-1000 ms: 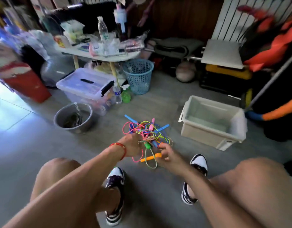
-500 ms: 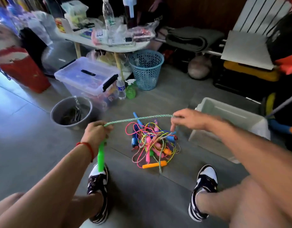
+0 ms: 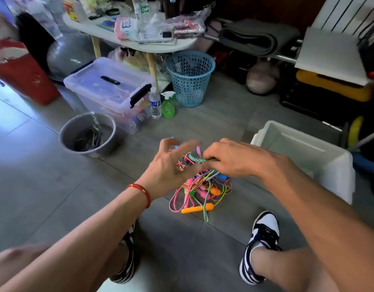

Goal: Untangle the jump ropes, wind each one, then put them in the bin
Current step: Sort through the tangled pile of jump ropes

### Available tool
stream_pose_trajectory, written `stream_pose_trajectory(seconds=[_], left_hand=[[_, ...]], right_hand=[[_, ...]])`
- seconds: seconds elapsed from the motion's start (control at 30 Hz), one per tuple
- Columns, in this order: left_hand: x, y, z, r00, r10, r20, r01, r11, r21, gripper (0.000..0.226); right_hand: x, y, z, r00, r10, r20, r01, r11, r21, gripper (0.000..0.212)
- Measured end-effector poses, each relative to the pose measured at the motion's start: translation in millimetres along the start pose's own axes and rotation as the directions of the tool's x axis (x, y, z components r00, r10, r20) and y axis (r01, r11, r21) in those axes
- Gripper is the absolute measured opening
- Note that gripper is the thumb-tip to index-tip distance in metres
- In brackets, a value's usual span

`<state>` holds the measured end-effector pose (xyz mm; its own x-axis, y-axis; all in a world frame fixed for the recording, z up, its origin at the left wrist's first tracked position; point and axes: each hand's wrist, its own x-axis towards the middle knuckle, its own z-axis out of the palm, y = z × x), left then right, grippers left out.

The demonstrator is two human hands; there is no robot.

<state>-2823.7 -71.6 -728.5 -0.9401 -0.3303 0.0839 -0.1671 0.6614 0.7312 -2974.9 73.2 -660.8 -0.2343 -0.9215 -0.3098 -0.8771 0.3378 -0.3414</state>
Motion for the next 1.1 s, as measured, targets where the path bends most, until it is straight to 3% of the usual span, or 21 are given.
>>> stream_pose_trajectory(seconds=[0.13, 0.23, 0.3, 0.4, 0.47, 0.53, 0.63, 0.7, 0.73, 0.77, 0.83, 0.9, 0.93, 0.97, 1.1], left_hand=[[0, -5, -3, 0.991, 0.088, 0.098, -0.091, 0.996, 0.026, 0.046], [7, -11, -28, 0.993, 0.104, -0.057, -0.101, 0.993, 0.062, 0.034], [5, -23, -48, 0.981, -0.036, -0.193, 0.045, 0.998, 0.041, 0.026], [-12, -48, -53, 0.888, -0.327, -0.323, 0.314, 0.945, -0.094, 0.030], [-24, -63, -45, 0.824, -0.505, -0.257, 0.461, 0.861, -0.213, 0.036], [-35, -76, -31, 0.793, -0.601, -0.102, 0.578, 0.794, -0.188, 0.037], [-51, -85, -11, 0.699, -0.684, 0.207, 0.631, 0.727, 0.271, 0.030], [-62, -77, 5, 0.596, -0.726, 0.344, 0.509, 0.672, 0.538, 0.033], [-66, -69, 11, 0.584, -0.720, 0.376, 0.446, 0.671, 0.592, 0.038], [-70, -59, 16, 0.625, -0.673, 0.395, 0.424, 0.718, 0.552, 0.042], [-72, -30, 20, 0.791, -0.465, 0.397, 0.453, 0.882, 0.130, 0.049], [-69, -1, 18, 0.901, -0.220, 0.375, 0.362, 0.855, -0.370, 0.049], [-67, 7, 16, 0.928, -0.170, 0.333, 0.315, 0.834, -0.454, 0.037], [-64, 12, 10, 0.949, -0.154, 0.274, 0.268, 0.850, -0.453, 0.029], [-62, -2, -32, 0.988, -0.152, 0.009, 0.147, 0.939, -0.310, 0.042]], right_hand=[[-4, 9, 6, 0.998, -0.040, -0.041, 0.044, 0.996, 0.083, 0.035], [-5, 44, 16, 0.998, 0.066, -0.020, -0.063, 0.991, 0.119, 0.030], [-7, 81, 38, 0.981, 0.175, 0.083, -0.180, 0.981, 0.066, 0.027], [-19, 124, 71, 0.926, 0.297, 0.235, -0.316, 0.948, 0.046, 0.029], [-24, 133, 71, 0.932, 0.341, 0.125, -0.359, 0.917, 0.173, 0.030], [-26, 128, 53, 0.926, 0.361, -0.107, -0.317, 0.901, 0.297, 0.028], [-25, 87, 20, 0.917, 0.192, -0.351, -0.077, 0.946, 0.315, 0.023], [-23, 51, 11, 0.921, 0.075, -0.383, 0.035, 0.962, 0.272, 0.021], [-21, 35, 11, 0.929, 0.032, -0.368, 0.064, 0.967, 0.246, 0.020], [-17, 20, 14, 0.942, -0.003, -0.335, 0.083, 0.971, 0.224, 0.020], [-9, -3, 25, 0.967, -0.070, -0.245, 0.109, 0.983, 0.148, 0.025], [-4, -15, 33, 0.979, -0.091, -0.182, 0.105, 0.992, 0.067, 0.027], [-3, -17, 34, 0.983, -0.074, -0.169, 0.085, 0.995, 0.054, 0.028], [-2, -14, 35, 0.986, -0.051, -0.156, 0.059, 0.997, 0.051, 0.033], [-7, 49, 53, 0.995, 0.098, 0.032, -0.097, 0.995, -0.020, 0.041]])
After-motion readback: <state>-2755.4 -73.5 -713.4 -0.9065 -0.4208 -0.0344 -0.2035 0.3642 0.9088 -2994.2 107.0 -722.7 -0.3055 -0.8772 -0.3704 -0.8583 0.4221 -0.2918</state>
